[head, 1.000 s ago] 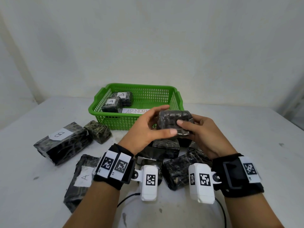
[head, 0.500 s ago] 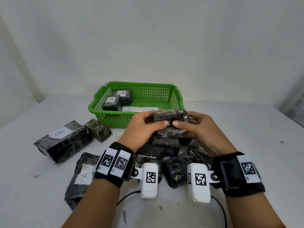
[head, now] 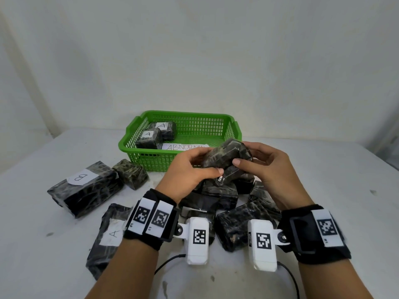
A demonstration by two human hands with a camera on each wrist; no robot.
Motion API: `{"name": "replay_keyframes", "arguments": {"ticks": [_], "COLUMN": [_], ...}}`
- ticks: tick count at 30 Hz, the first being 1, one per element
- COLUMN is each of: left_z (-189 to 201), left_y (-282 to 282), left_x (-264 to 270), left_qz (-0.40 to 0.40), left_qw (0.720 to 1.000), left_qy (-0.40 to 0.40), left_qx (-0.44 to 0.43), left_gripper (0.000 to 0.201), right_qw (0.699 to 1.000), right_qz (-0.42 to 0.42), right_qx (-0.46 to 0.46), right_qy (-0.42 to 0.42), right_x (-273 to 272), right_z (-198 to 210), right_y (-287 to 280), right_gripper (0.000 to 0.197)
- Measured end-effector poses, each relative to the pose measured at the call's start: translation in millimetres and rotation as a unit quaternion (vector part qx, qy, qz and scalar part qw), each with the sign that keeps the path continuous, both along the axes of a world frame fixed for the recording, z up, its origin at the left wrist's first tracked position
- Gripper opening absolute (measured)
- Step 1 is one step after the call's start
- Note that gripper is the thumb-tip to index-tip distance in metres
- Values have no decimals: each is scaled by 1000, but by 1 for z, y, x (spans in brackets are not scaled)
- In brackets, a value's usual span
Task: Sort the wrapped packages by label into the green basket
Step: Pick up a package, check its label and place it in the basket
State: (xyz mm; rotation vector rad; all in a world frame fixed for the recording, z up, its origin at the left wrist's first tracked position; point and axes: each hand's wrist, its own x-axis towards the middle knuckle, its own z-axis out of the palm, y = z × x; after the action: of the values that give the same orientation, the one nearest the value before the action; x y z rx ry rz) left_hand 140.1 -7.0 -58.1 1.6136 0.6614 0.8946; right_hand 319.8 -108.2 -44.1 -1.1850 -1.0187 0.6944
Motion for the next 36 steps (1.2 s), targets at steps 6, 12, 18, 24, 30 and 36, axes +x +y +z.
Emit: {"name": "replay_keyframes", "arguments": {"ticks": [6,12,18,24,30,36], "left_z": [0,-2,3,5,2,1], "left_y": [2,3,-5,-7,-3,-2], "left_x": [-1,2,-1,4,1,0], "left_qz": [19,-2,-111,-75,-57,-34], "left_qw": [998,998,992,990,995,994], "left_qy": [-59,-68,-45,-80,-40,-56], "left_qx": [-1,19,-47,-92,-65,-82], "left_gripper": [62,71,83,55,65,66], "right_qw": [986,967,984,991,994,996], "right_qz": [95,152,116,96,62,57], "right_qx": [-35,-103,-38,-42,-28,-32], "right_qy": [131,175,127,78,89,61], "right_x": [-1,-7,-2,6,-4,0], "right_z": [6,5,3,-6,0,-5], "right_y": [-1,-1,1,5,5,7], "right_gripper": [60,40,55,105,69,82]}}
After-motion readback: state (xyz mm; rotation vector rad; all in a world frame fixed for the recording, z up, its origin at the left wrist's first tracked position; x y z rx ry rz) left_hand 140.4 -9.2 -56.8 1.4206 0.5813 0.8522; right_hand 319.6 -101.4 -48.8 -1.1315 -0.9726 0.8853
